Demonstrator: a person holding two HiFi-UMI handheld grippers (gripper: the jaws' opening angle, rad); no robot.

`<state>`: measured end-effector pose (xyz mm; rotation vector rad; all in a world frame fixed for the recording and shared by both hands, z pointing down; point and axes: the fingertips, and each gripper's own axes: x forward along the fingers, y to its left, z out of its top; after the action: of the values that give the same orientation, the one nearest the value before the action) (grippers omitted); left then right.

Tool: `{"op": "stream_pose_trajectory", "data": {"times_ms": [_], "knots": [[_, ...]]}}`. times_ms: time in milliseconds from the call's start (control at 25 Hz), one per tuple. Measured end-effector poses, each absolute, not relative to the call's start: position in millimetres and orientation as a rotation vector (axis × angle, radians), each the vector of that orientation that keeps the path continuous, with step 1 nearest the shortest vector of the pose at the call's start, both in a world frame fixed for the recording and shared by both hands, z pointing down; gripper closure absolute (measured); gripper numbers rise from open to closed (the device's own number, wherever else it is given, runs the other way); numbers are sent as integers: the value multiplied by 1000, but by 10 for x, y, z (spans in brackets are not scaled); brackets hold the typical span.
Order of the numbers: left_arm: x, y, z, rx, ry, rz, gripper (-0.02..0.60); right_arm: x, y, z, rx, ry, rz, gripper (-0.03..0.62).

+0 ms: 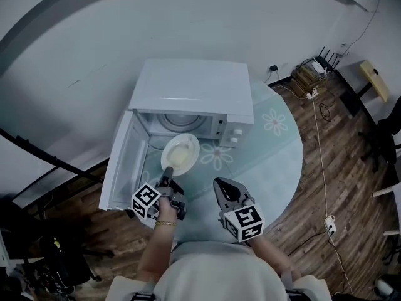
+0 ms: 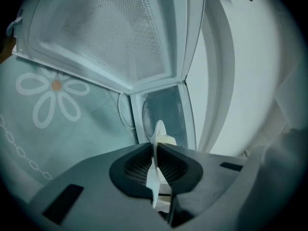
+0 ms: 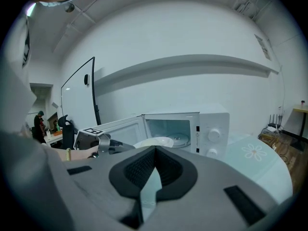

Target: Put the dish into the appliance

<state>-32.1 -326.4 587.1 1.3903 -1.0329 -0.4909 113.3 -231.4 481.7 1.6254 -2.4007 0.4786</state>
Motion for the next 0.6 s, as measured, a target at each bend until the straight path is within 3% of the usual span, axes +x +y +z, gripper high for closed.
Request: {"op": "stream_pose_trajectory", "data": {"times_ms": [600], "knots": [[-337, -3849, 6233, 1295, -1113, -595, 546, 1172, -2816, 5087, 1478, -2460, 548, 588]]}}
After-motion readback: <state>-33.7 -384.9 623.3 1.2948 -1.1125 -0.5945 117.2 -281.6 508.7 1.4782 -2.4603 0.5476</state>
